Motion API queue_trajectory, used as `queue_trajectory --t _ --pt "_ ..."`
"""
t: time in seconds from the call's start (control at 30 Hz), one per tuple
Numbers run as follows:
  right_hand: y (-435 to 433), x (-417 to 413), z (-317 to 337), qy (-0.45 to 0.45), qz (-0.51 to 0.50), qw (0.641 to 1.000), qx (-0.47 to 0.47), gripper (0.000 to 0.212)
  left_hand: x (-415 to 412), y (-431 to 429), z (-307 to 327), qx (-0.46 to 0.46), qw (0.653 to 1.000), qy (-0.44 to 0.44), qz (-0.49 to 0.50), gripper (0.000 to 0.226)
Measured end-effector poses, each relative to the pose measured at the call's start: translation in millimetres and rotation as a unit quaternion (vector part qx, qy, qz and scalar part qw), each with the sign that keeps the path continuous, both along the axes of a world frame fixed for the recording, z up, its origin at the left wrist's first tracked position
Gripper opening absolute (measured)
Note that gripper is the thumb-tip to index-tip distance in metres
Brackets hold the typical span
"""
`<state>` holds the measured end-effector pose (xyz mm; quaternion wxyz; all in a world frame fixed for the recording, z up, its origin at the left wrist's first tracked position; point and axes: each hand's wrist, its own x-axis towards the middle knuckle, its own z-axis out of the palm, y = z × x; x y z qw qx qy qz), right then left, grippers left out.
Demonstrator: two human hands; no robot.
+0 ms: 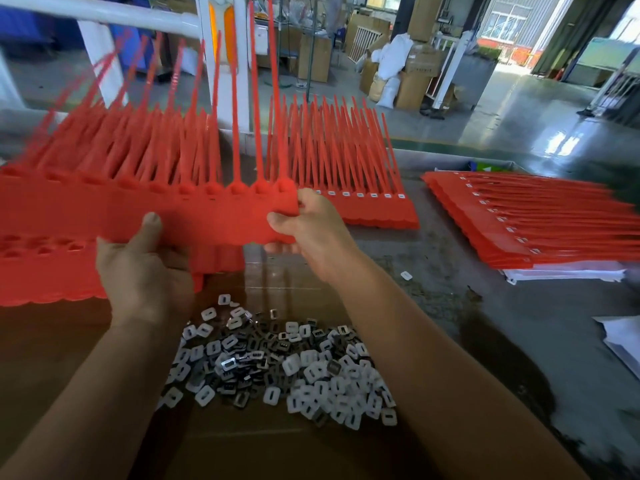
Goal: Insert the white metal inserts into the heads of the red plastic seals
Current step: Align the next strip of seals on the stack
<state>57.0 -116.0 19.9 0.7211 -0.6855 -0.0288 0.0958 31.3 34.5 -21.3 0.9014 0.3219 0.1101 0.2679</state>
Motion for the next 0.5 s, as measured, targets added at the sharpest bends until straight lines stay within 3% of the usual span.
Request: queue_trajectory --t 0.13,0.27,0.5 --pt "-27.7 -6.9 -4.1 -0.046 -0.011 0.999 0.004 0.033 -6.1 -13.1 7.5 0.028 0.997 -0.007 -0.077 0.029" --pt "-65.6 -12.7 -9.9 -0.105 -0.090 0.990 -0.014 0.037 -4.1 -19.7 4.6 0.033 0.983 0.004 -0.180 0.024" --pt "-133.3 -23.1 -34.6 -0.048 -0.208 0.976 -0.038 0.032 -1.3 -27.3 -6.9 0.141 0.946 0.007 -0.293 0.045"
